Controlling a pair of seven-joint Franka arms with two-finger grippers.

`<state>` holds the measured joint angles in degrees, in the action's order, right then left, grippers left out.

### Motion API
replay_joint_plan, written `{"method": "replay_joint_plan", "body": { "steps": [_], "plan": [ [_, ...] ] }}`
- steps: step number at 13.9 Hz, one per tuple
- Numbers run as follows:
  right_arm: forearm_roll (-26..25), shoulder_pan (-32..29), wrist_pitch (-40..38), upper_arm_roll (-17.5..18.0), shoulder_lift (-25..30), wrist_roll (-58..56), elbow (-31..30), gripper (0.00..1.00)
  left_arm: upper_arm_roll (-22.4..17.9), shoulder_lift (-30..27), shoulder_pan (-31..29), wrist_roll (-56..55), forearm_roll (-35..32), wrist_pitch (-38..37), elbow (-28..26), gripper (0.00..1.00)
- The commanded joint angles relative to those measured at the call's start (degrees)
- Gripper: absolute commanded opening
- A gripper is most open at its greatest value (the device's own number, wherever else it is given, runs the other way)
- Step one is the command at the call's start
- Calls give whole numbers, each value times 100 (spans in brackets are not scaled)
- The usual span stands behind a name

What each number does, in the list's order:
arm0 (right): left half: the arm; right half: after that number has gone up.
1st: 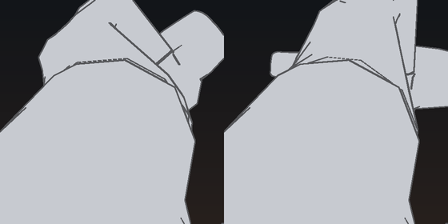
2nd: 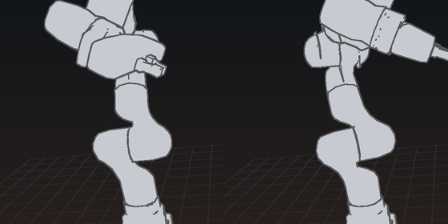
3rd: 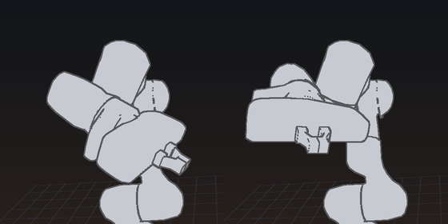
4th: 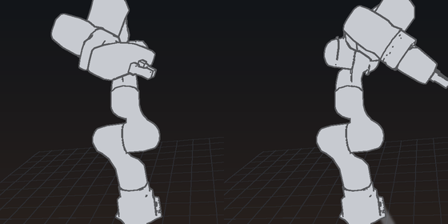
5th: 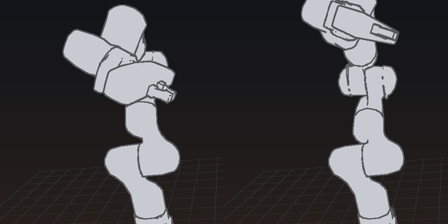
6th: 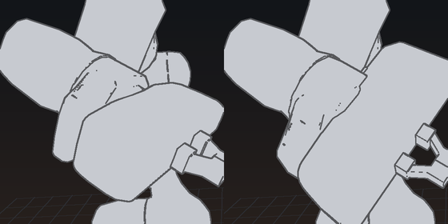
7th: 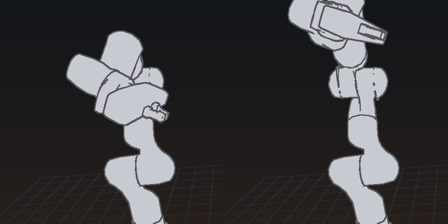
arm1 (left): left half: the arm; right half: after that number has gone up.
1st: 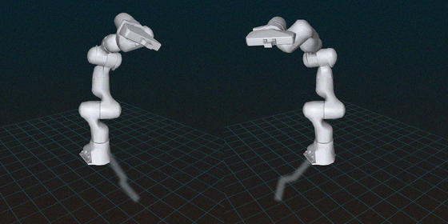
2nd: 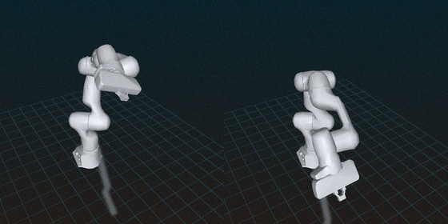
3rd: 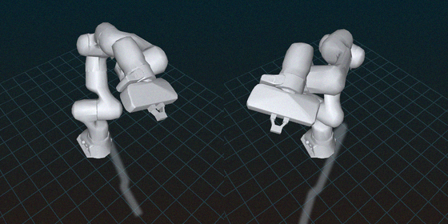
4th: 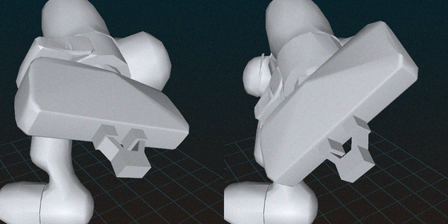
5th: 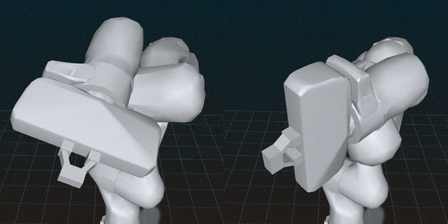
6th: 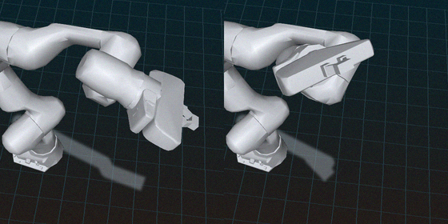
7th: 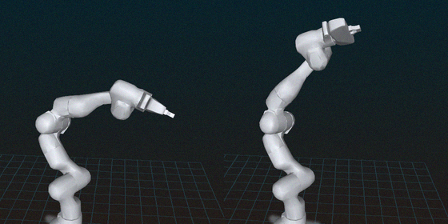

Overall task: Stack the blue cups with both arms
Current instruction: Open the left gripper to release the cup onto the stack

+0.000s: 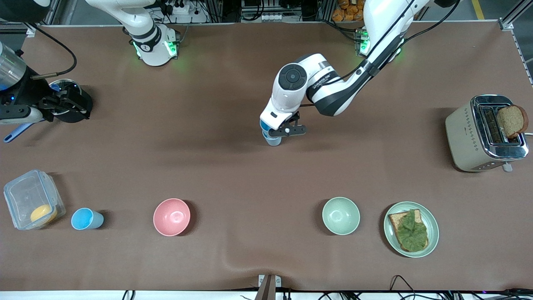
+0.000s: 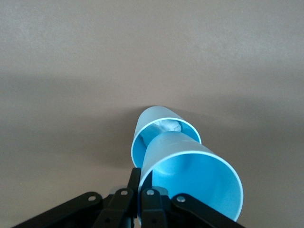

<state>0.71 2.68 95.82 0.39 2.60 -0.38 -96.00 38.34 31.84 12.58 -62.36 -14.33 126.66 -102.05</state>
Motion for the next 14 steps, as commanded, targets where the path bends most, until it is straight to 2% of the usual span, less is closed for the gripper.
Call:
{"method": "replay_joint_plan", "body": {
  "steps": [1,5,6,7,11,14],
  "plan": [
    [-115,31,-28,-3,65,-6,2,100,-89,59,16,-163,-184,-106,142,0],
    [-115,40,-28,-3,65,-6,2,100,-186,85,25,-180,-175,-106,247,0],
    [-115,40,-28,-3,65,-6,2,100,-195,68,16,-198,-149,-106,256,38],
    [-115,40,-28,-3,65,-6,2,100,-213,59,34,-206,-236,-106,299,99],
    [-115,40,-28,-3,65,-24,2,100,-265,-265,-184,-259,-386,-272,676,100],
    [-115,31,-28,-3,65,-15,2,100,-248,-485,-764,64,-404,-1359,1387,100]
  ]
}}
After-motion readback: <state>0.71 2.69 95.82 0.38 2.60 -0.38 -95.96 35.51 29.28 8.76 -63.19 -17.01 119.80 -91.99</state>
